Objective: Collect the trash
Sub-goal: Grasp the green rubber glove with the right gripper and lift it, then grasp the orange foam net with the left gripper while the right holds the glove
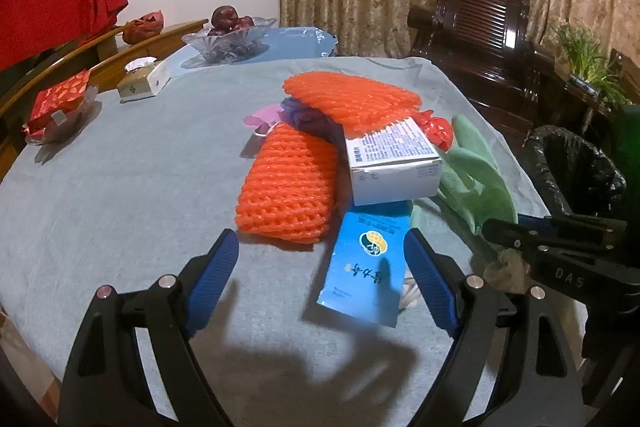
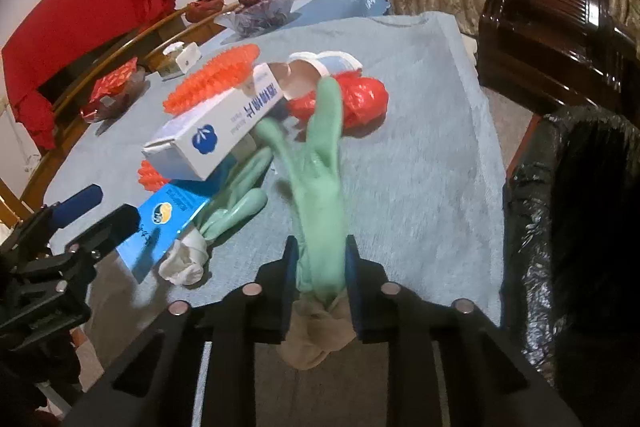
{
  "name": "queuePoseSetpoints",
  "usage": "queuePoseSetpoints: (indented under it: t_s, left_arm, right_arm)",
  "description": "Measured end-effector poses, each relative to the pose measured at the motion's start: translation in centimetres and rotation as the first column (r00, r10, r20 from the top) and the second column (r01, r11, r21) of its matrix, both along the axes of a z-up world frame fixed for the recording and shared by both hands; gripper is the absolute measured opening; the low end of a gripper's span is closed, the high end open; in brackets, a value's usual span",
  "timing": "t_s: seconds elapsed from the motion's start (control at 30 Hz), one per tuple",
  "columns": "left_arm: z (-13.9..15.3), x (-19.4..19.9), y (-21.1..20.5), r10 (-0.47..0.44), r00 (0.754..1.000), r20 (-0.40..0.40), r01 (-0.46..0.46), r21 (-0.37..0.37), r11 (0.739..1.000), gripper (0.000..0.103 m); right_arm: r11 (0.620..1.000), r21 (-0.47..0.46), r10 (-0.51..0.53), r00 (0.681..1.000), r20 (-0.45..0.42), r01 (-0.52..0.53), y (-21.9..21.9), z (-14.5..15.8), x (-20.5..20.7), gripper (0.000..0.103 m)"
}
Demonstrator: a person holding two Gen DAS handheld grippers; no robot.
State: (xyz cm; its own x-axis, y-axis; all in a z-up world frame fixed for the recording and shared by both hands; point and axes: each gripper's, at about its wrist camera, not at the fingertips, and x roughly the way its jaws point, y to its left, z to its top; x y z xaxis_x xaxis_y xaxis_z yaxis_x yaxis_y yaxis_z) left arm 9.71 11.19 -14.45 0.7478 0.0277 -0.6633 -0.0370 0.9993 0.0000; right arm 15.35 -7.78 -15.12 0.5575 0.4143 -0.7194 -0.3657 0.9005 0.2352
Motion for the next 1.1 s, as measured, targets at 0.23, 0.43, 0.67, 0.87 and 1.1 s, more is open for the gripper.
queuePoseSetpoints:
  t_s: [0.23,0.43,0.67,0.87,1.1]
  left_arm:
    - [0.8,0.2,-0.7,-0.014,1.0,0.02,0.014,-0.008,1.0,0.082]
    - [2.1,0.8,-1.2,-0.025,0.999,0.044,0.026,-0.023,0.999,0.082]
    - [4.0,3.1,-1.6,-0.019,0.996,0.087,0.021,-0.03,0.999,0.079]
    - [5.0,6.2,-1.6,0.006,0.995,0.1,-0.004,-0.023,1.0,0.074]
    - [3.6,9.3,-1.4,0.014,0.999,0.029,-0.013,-0.024,1.0,0.072]
  right_arm:
    - [0.999,0.034,-0.036,0.998,0.06,0.034,-1.4,2.9,-0.7,0.018]
    - [0.996,0.066,-0.058,0.993,0.105,0.051,-2.3,5.3,-0.8,0.018]
    - [0.995,0.069,-0.078,0.99,0.119,0.07,-2.4,6.0,1.4,0.018]
    - [0.996,0.054,-0.074,0.987,0.143,0.067,-1.6,6.5,2.9,0.018]
    - [0.997,0.049,-0.068,0.987,0.145,0.062,-0.9,6.1,4.9,0.018]
